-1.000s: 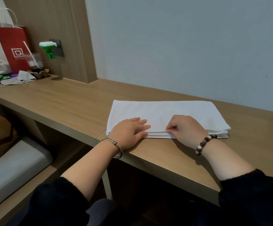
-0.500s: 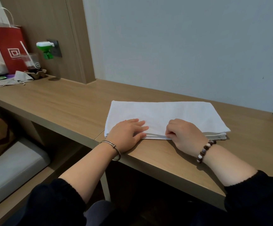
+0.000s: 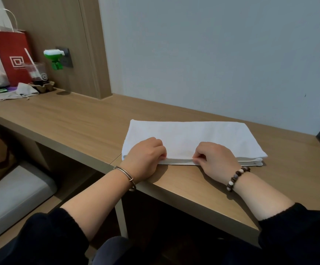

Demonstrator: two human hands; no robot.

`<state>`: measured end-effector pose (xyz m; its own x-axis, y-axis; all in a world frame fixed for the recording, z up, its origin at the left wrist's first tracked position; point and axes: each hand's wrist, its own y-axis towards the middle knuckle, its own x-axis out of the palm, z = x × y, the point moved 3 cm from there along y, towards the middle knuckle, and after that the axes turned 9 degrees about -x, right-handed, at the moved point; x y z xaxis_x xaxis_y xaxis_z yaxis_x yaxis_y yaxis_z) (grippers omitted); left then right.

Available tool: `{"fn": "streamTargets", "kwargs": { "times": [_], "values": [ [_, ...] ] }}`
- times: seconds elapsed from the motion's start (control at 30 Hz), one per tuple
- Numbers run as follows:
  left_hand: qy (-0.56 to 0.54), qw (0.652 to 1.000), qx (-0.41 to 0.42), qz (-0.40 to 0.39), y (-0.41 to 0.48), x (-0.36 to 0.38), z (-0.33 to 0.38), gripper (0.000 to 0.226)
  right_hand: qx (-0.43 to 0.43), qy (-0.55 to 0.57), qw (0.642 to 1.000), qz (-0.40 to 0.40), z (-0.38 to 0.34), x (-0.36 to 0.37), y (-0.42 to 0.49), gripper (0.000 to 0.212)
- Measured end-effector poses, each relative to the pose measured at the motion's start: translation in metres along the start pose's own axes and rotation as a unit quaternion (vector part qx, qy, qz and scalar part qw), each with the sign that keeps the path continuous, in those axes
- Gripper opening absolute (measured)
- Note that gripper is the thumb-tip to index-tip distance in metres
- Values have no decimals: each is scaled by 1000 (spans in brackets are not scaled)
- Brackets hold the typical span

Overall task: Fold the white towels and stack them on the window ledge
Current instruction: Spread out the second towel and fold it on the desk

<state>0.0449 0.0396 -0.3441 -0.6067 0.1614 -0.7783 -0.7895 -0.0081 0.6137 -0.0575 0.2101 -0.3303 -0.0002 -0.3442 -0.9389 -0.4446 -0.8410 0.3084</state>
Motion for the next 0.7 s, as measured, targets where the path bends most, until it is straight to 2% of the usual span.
{"fn": "streamTargets", "kwargs": {
  "times": [0.17, 0.33, 0.53, 0.7],
  "values": [
    [-29, 999, -28, 13, -5, 3, -5, 24, 1, 17, 1000, -2, 0, -1, 0, 12],
    [-48, 996, -71, -2, -7, 4, -7, 8, 7, 87, 996, 16, 13, -11, -9, 16],
    [-12, 996, -70, -57, -5, -2, -14, 12, 37, 52, 998, -6, 29, -16, -19, 11],
    [48, 975, -181, -119, -6, -23, -38, 25, -31, 58, 997, 28, 6, -4, -8, 16]
  ]
}}
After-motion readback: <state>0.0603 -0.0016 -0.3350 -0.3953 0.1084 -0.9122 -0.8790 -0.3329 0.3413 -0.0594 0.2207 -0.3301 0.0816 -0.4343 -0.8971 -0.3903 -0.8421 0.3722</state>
